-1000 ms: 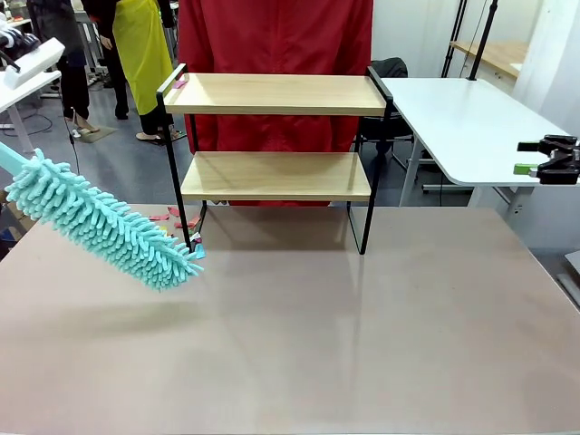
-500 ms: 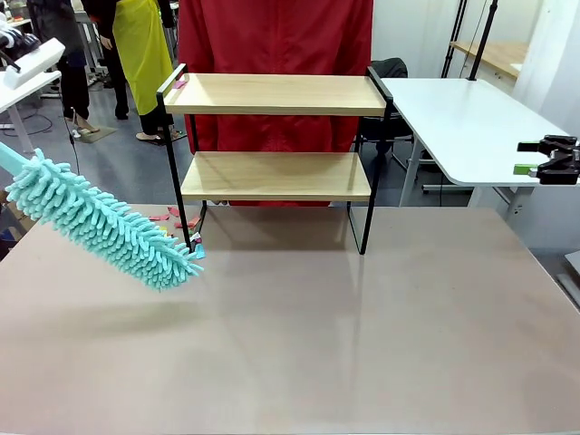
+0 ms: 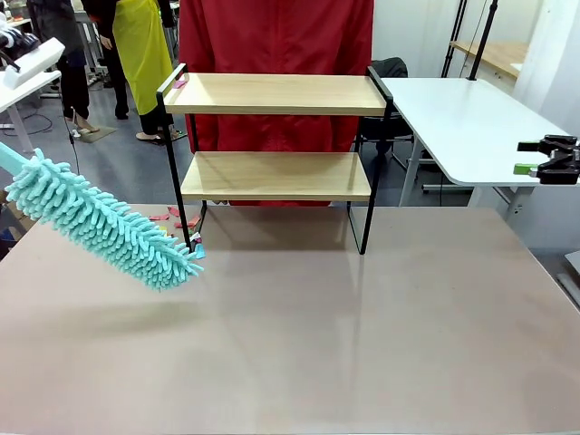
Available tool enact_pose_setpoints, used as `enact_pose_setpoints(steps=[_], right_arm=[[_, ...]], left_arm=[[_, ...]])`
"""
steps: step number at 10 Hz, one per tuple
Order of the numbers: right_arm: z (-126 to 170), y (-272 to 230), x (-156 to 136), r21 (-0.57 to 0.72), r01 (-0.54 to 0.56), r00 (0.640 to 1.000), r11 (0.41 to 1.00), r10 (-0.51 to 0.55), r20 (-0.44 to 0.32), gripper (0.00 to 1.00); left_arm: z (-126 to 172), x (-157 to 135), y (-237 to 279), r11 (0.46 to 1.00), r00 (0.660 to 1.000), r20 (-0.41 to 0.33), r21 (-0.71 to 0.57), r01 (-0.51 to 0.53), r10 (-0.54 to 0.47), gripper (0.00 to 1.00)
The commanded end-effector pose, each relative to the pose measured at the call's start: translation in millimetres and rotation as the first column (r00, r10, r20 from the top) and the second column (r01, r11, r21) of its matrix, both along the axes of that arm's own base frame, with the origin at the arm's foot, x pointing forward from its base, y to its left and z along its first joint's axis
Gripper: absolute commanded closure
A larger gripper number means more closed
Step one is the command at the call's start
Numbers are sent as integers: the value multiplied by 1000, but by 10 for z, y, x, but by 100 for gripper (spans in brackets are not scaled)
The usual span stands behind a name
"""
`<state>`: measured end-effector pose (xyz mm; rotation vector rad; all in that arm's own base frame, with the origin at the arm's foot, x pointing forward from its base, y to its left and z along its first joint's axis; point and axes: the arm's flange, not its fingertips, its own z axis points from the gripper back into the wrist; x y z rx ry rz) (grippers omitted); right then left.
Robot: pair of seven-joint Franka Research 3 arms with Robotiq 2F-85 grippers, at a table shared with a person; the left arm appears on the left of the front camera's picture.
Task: Clean the shelf.
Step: Hand the Duster back to the human.
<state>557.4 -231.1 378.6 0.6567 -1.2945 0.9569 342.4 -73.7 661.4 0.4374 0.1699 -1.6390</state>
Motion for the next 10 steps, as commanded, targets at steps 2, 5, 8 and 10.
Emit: enact_pose_setpoints(steps=[2,5,8,10], right_arm=[[68,28,8,-6,5,1000,1000,-5,-16,0],[68,28,8,-6,5,1000,1000,-5,-16,0],[0,0,0,0,0,1000,1000,0,0,0],[401,321,-90,-16,-43,999,999,43,16,0]], left_arm=[[11,-13,21,1000,1000,0,-6,-7,7,87],[11,-13,21,1000,1000,0,-6,-7,7,87],[0,0,0,1000,1000,0,0,0,0,87],[5,-10,-55,993,1000,14,-117,28,-26,87]])
